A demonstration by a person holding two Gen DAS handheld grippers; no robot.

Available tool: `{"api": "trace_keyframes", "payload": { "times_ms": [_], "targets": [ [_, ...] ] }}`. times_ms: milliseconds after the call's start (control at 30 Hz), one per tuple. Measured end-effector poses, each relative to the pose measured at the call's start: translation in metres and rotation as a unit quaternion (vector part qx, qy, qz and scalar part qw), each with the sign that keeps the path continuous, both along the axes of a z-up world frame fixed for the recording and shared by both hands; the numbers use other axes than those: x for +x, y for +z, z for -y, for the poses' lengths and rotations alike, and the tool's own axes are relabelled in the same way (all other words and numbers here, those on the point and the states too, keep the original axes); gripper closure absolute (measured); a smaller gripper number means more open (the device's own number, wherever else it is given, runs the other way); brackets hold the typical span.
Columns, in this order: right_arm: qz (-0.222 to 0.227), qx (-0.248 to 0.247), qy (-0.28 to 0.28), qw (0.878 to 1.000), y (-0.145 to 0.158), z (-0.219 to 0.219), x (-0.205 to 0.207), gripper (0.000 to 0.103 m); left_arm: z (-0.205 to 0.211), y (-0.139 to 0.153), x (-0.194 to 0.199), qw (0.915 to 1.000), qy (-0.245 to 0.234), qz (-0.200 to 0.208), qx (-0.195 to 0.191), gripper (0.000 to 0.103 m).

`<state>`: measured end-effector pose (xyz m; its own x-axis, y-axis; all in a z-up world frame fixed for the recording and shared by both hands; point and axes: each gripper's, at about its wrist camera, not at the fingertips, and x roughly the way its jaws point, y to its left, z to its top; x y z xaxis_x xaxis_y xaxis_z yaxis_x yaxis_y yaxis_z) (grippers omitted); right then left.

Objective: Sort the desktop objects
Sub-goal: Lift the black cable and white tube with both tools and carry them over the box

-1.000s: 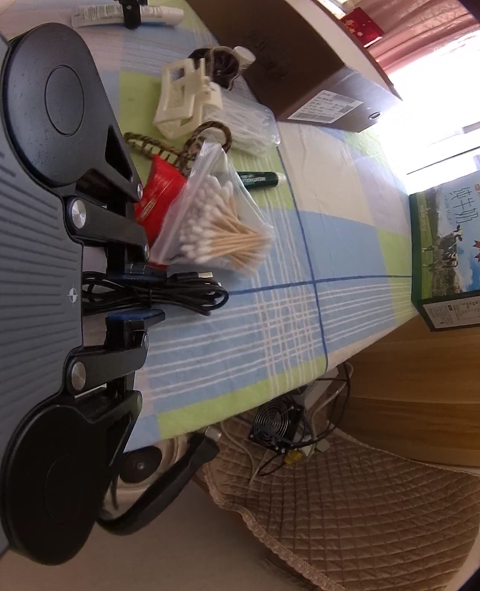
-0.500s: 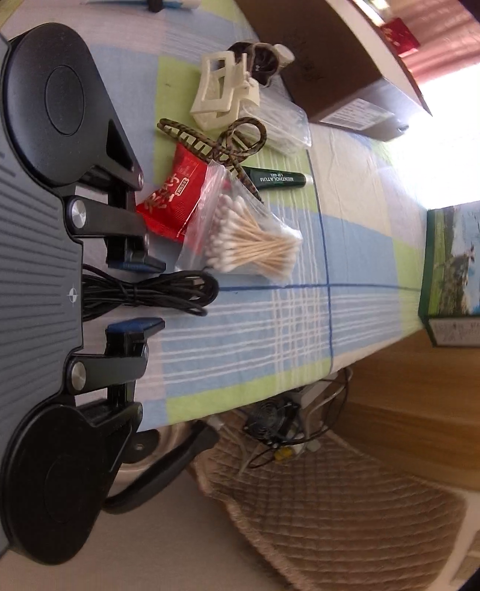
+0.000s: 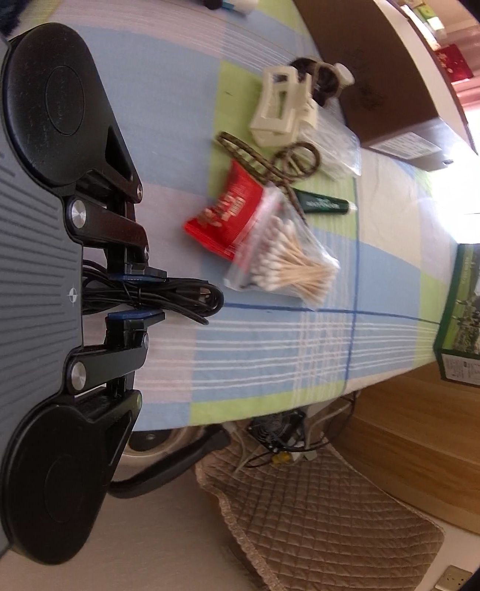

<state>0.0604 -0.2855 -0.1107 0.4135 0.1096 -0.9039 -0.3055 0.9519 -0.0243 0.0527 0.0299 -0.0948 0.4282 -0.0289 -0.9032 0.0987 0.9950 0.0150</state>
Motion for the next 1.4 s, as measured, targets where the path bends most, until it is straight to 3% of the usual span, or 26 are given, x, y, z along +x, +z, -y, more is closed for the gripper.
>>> {"api": "trace_keyframes", "payload": {
  "times_ms": [200, 533, 867, 1400],
  "targets": [
    [-0.018, 0.026, 0.033, 0.999, 0.007, -0.011, -0.023, 0.092, 0.0, 0.001, -0.014, 1.0, -0.001, -0.003, -0.004, 0.075],
    [0.018, 0.1, 0.112, 0.989, 0.044, -0.061, -0.033, 0.092, -0.007, 0.029, -0.032, 0.9987, 0.012, 0.041, -0.027, 0.076],
    [0.033, 0.124, 0.191, 0.973, 0.052, -0.116, -0.023, 0.092, -0.017, 0.066, -0.035, 0.9941, 0.029, 0.095, -0.043, 0.076],
    [0.078, 0.148, 0.249, 0.954, 0.083, -0.17, 0.002, 0.092, -0.026, 0.124, -0.023, 0.9835, 0.014, 0.172, -0.053, 0.076]
  ]
}}
